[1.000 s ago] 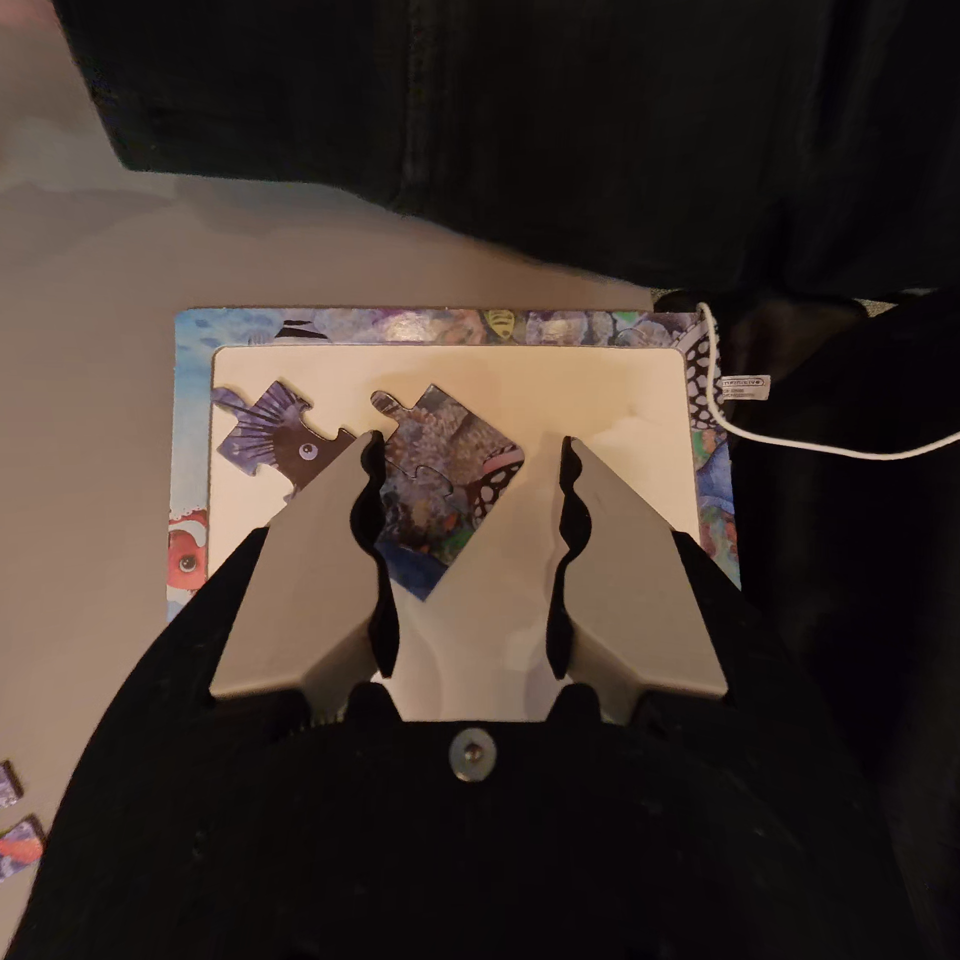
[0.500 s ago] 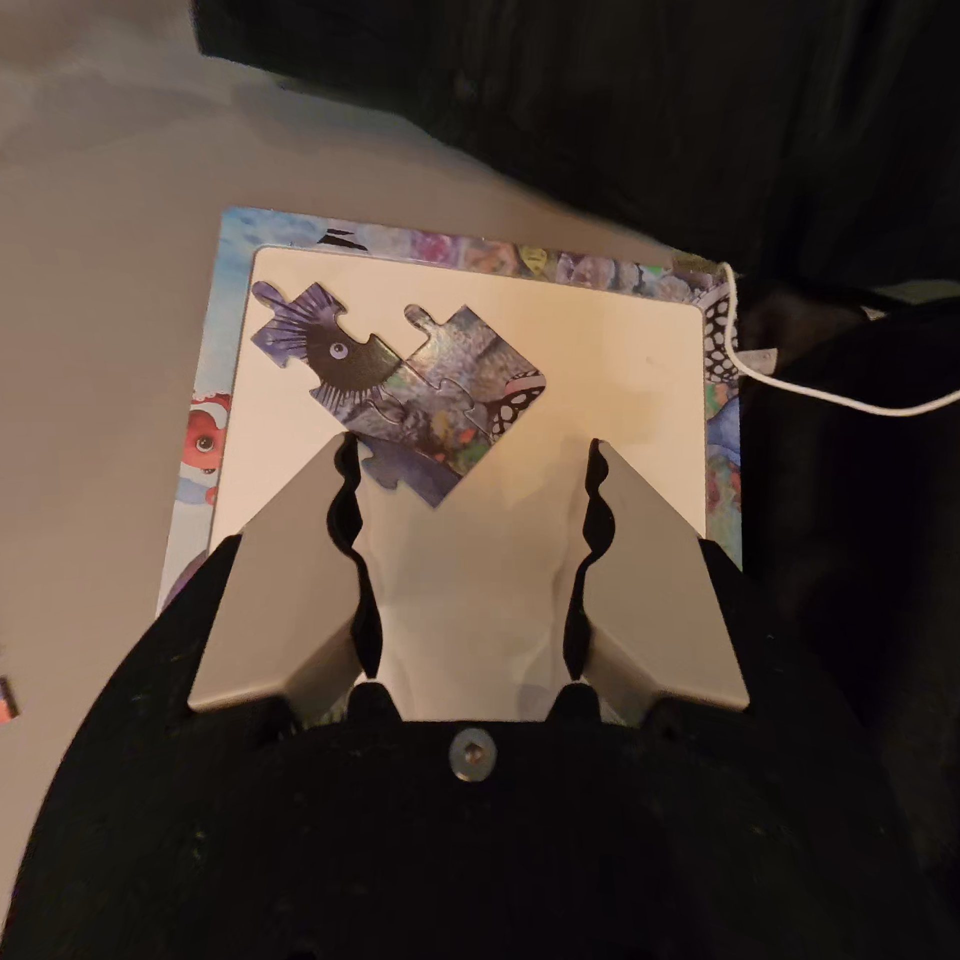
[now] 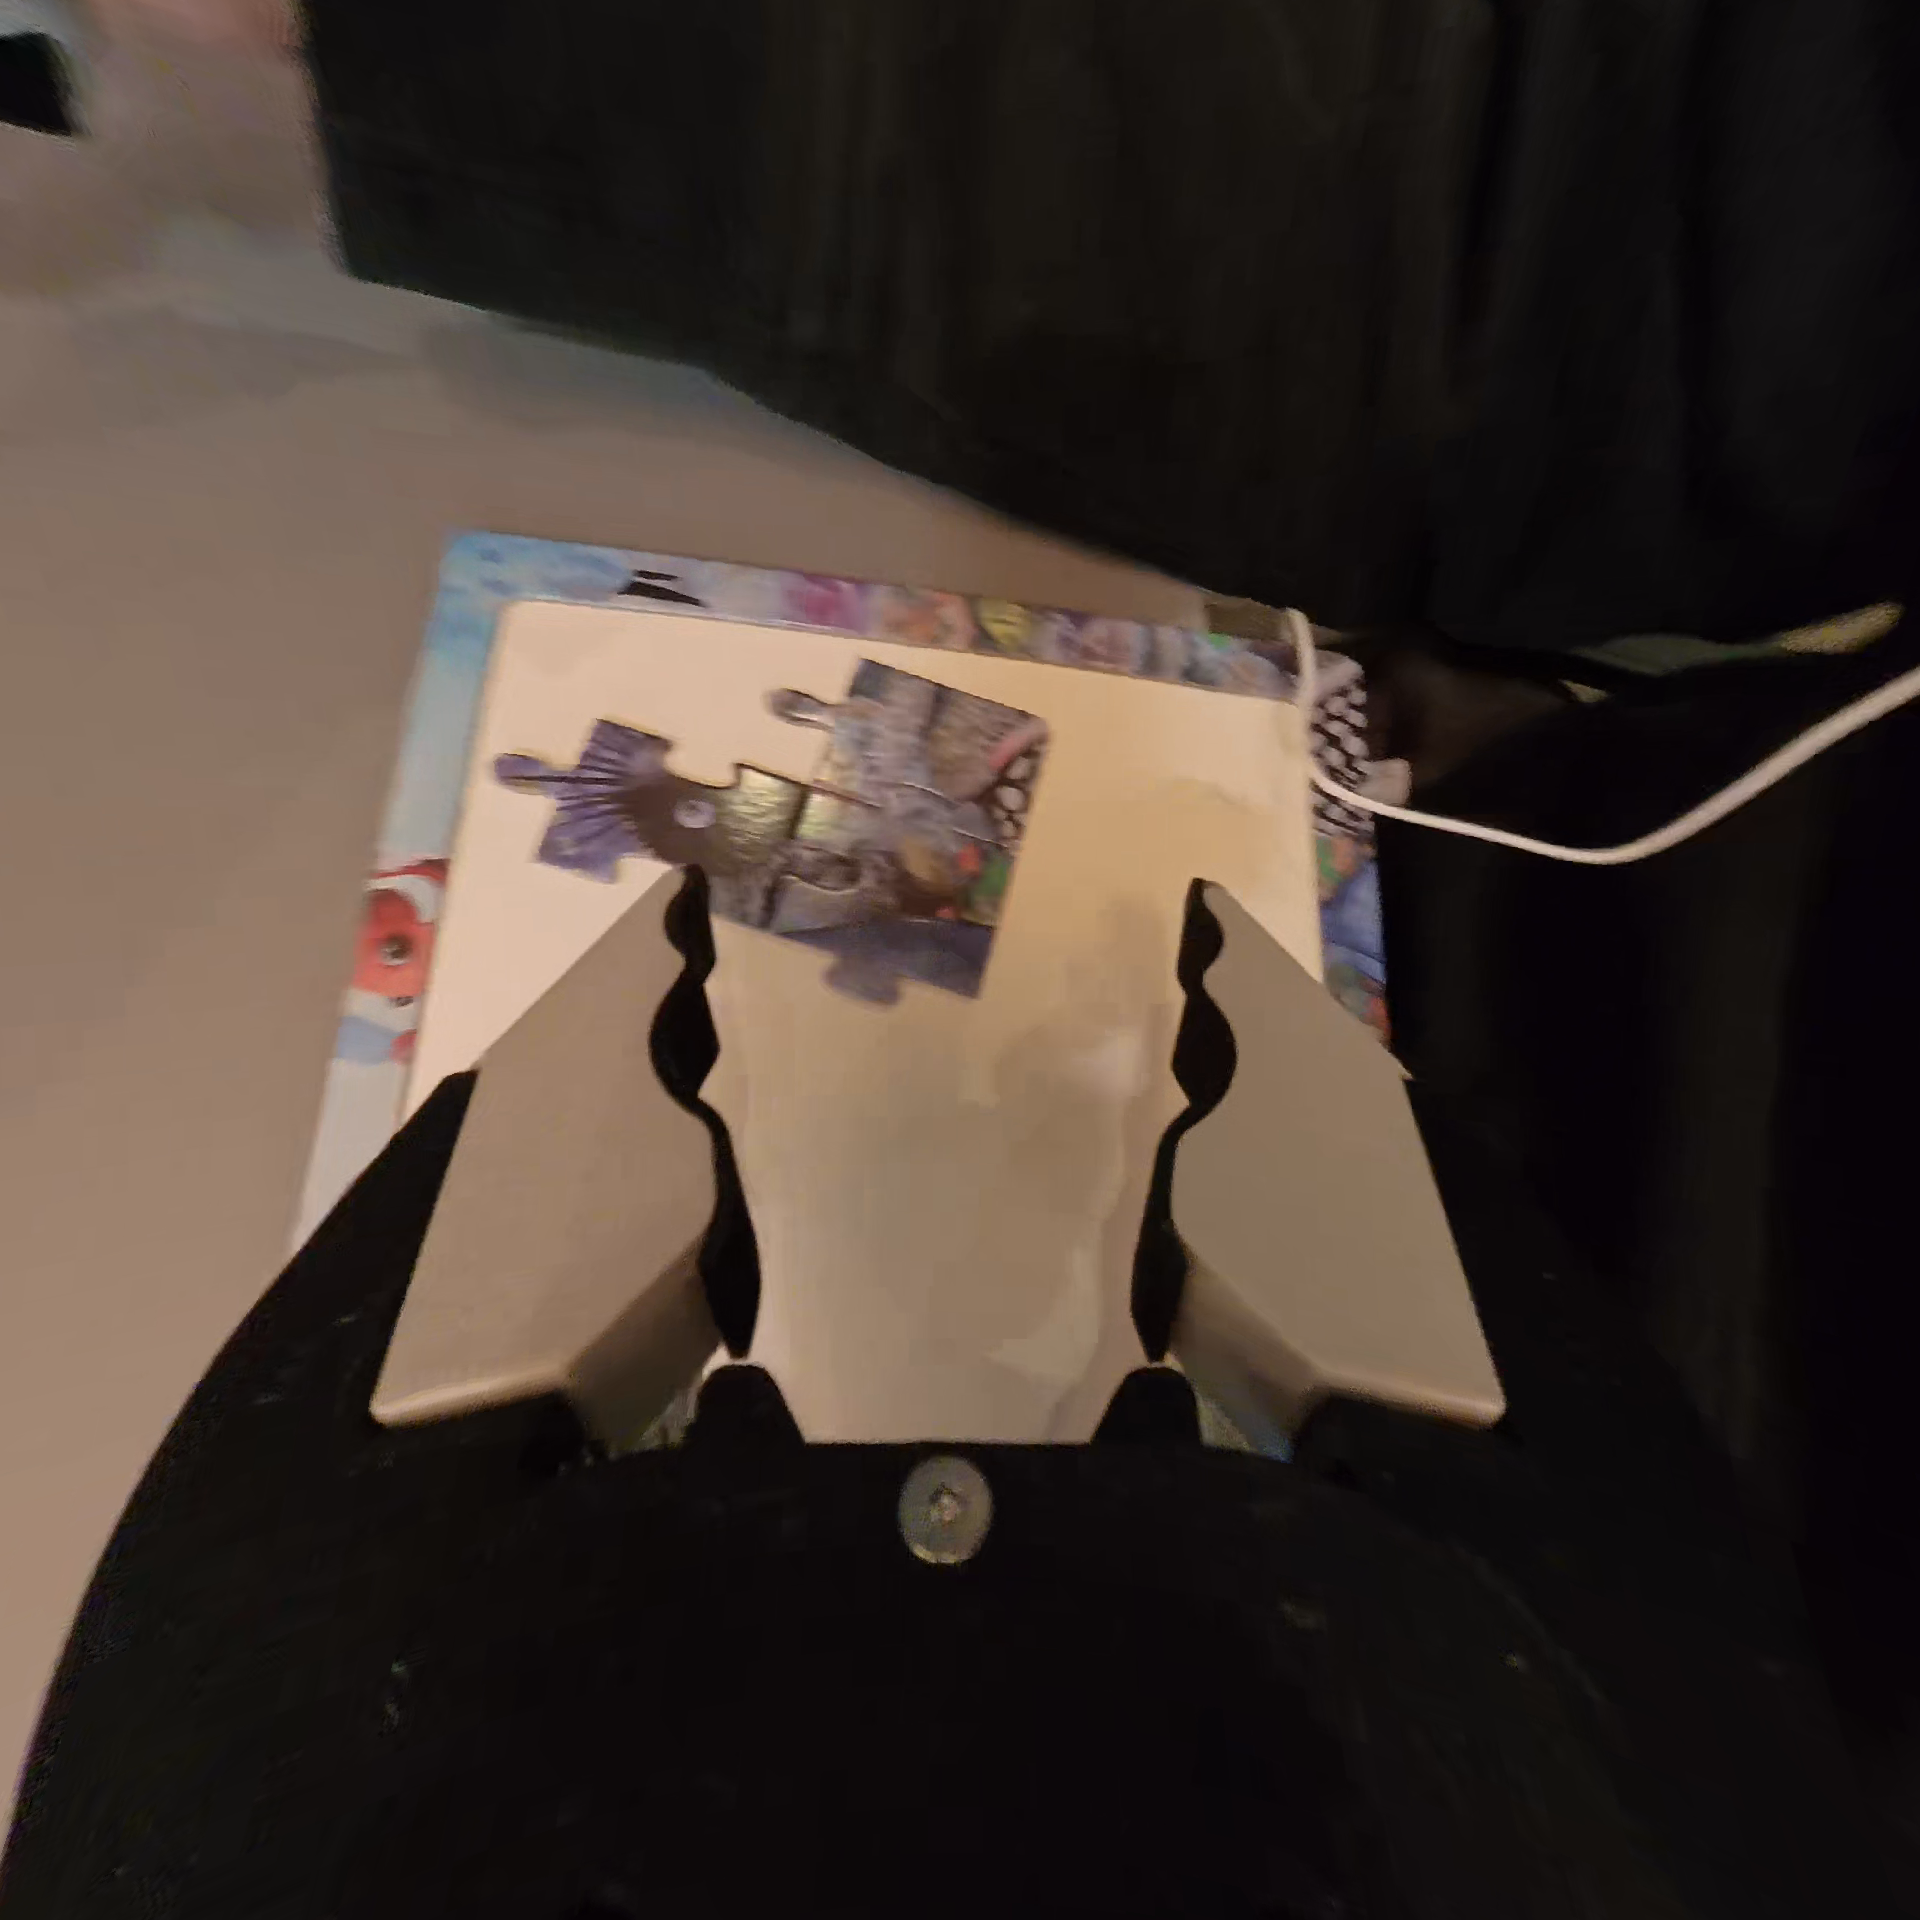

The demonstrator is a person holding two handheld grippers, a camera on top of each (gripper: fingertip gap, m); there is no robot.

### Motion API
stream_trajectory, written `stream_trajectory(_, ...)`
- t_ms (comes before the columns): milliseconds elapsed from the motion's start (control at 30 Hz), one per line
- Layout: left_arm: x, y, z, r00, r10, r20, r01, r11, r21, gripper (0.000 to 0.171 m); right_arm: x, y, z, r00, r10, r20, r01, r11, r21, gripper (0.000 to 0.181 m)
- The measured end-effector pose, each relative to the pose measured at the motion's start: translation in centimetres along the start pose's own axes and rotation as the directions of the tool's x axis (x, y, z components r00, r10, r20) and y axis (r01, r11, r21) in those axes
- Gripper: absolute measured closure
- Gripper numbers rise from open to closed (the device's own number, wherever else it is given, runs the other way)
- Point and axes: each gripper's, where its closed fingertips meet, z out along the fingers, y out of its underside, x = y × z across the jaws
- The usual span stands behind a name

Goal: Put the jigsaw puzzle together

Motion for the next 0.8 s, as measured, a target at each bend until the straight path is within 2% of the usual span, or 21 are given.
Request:
stream_trajectory(67,-0.1,0.1,0.2,1.0,-0.023,0.01,0.024,1.0,-0.007,0.077,0.0,0.0,0.0,1.0,-0.003,-0.002,0.003,1.0,0.001,0.157)
stream_trajectory(133,0.8,0.6,0.6,1.0,-0.022,-0.019,0.021,0.999,-0.042,0.06,0.0,0.0,0.0,1.0,-0.003,-0.003,0.003,1.0,0.0,0.157)
stream_trajectory(300,1.9,2.5,1.7,0.996,0.07,0.052,-0.062,0.987,-0.148,0.033,-0.1,-0.3,-0.1,1.0,-0.003,-0.001,0.003,1.0,0.008,0.157)
stream_trajectory(367,2.6,2.9,2.0,0.994,0.096,0.057,-0.086,0.984,-0.156,0.014,-0.2,-0.5,-0.3,1.0,-0.01,-0.001,0.01,1.0,0.014,0.157)
stream_trajectory(633,2.4,3.8,2.8,0.977,0.174,0.125,-0.144,0.965,-0.22,0.013,-0.1,-0.8,-0.6,1.0,-0.015,-0.01,0.015,0.999,0.029,0.156)
stream_trajectory(733,2.3,3.8,2.8,0.978,0.172,0.119,-0.143,0.965,-0.222,0.016,0.1,-0.8,-0.6,1.0,-0.01,-0.015,0.011,0.999,0.03,0.157)
stream_trajectory(800,2.0,3.6,2.6,0.978,0.164,0.13,-0.136,0.97,-0.203,0.024,0.2,-0.8,-0.7,1.0,-0.006,-0.017,0.006,0.999,0.034,0.157)
